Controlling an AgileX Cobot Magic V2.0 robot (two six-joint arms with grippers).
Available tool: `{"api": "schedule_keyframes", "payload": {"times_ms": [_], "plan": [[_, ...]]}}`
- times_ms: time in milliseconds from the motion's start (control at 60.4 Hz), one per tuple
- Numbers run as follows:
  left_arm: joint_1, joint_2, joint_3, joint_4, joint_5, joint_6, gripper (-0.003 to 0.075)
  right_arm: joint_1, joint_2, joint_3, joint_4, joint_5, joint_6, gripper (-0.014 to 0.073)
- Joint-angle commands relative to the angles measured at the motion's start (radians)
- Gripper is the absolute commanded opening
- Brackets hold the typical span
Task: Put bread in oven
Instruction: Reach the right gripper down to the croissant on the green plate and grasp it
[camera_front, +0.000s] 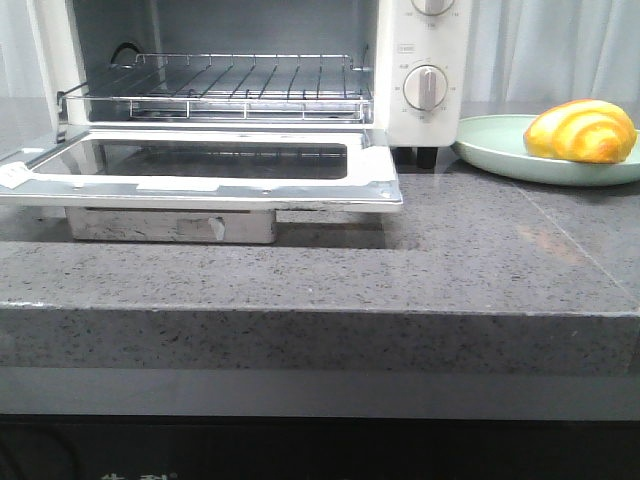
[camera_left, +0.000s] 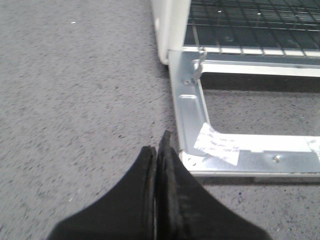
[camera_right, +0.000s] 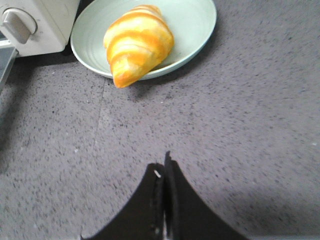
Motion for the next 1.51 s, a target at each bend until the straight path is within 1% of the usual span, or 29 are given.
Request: {"api": "schedule_keyframes", "payload": {"times_ms": [0, 50, 83, 149, 199, 315, 348, 397, 530, 745, 1109, 1325, 1407, 1440, 1490], "plan": [[0.011, -0.058, -0.003, -0.017, -0.090, -0.010, -0.0020, -0.006, 0.115, -0.092, 0.031, -0.093, 0.017, -0.0054], [0.011, -0.083, 0.003, -0.017, -0.082, -0.010, -0.0020, -0.006, 0.180, -0.128, 0.053, -0.104, 0.017, -0.0014], [0.011, -0.095, 0.003, -0.017, -0.070, -0.010, -0.0020, -0.006, 0.217, -0.150, 0.069, -0.111, 0.017, 0.0031], [0.011, -0.117, 0.003, -0.017, -0.049, -0.010, -0.0020, -0.006, 0.308, -0.205, 0.109, -0.121, 0.017, 0.0143], [0.011, -0.126, 0.003, -0.017, -0.037, -0.010, -0.0020, -0.006, 0.374, -0.256, 0.143, -0.131, 0.017, 0.0267], [0.011, -0.128, 0.003, -0.017, -0.037, -0.010, -0.0020, -0.006, 0.478, -0.349, 0.184, -0.154, 0.017, 0.0504], [0.011, -0.128, 0.003, -0.017, -0.037, -0.010, -0.0020, -0.006, 0.507, -0.375, 0.191, -0.161, 0.017, 0.0554], [0.011, -0.128, 0.003, -0.017, -0.037, -0.010, -0.0020, -0.007, 0.546, -0.409, 0.204, -0.170, 0.017, 0.0593], [0.011, -0.128, 0.003, -0.017, -0.037, -0.010, -0.0020, -0.007, 0.652, -0.485, 0.216, -0.173, 0.017, 0.0594], [0.011, -0.128, 0.003, -0.016, -0.037, -0.010, -0.0020, -0.020, 0.785, -0.567, 0.312, -0.156, 0.017, 0.0594], [0.011, -0.128, 0.003, -0.016, -0.037, -0.010, -0.0020, -0.035, 0.814, -0.574, 0.308, -0.145, 0.016, 0.0594], [0.011, -0.128, 0.003, -0.016, -0.037, -0.010, -0.0020, -0.035, 0.851, -0.574, 0.308, -0.096, 0.016, 0.0594], [0.011, -0.128, 0.003, -0.016, -0.038, -0.010, -0.0020, -0.035, 0.852, -0.574, 0.308, -0.090, 0.016, 0.0566], [0.011, -0.128, 0.003, -0.016, -0.038, -0.010, -0.0020, -0.035, 0.852, -0.574, 0.308, -0.090, 0.014, 0.0531], [0.011, -0.128, 0.003, -0.016, -0.038, -0.010, -0.0020, -0.035, 0.852, -0.574, 0.308, -0.086, 0.007, 0.0451]]}}
